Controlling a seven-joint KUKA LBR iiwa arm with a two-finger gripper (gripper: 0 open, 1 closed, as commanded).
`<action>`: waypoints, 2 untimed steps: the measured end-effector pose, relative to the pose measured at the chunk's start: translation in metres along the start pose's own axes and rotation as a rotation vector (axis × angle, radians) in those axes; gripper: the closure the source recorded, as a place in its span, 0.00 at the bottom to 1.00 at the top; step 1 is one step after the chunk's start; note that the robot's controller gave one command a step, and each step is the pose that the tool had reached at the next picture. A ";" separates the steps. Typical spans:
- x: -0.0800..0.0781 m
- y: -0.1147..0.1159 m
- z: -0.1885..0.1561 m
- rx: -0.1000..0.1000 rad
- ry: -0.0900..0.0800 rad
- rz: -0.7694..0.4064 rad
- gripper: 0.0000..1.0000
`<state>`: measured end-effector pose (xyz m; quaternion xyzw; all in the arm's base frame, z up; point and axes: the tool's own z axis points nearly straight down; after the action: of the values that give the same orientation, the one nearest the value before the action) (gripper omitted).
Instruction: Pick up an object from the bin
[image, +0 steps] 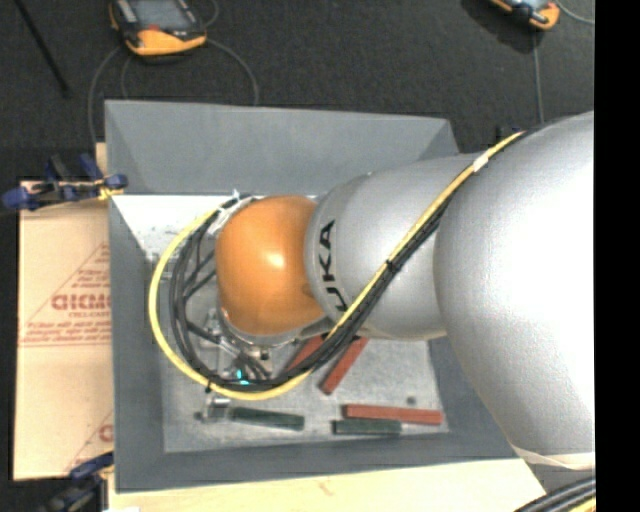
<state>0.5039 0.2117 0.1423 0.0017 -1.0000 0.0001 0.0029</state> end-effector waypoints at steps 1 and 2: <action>-0.002 -0.001 -0.004 -0.002 -0.007 0.004 0.00; -0.019 -0.032 0.038 -0.006 -0.016 0.019 0.00</action>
Offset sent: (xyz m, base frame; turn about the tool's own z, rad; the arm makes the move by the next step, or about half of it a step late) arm 0.0268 -0.0575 -0.0723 0.0367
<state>0.5230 0.1800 0.1044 -0.0077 -1.0000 -0.0028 -0.0049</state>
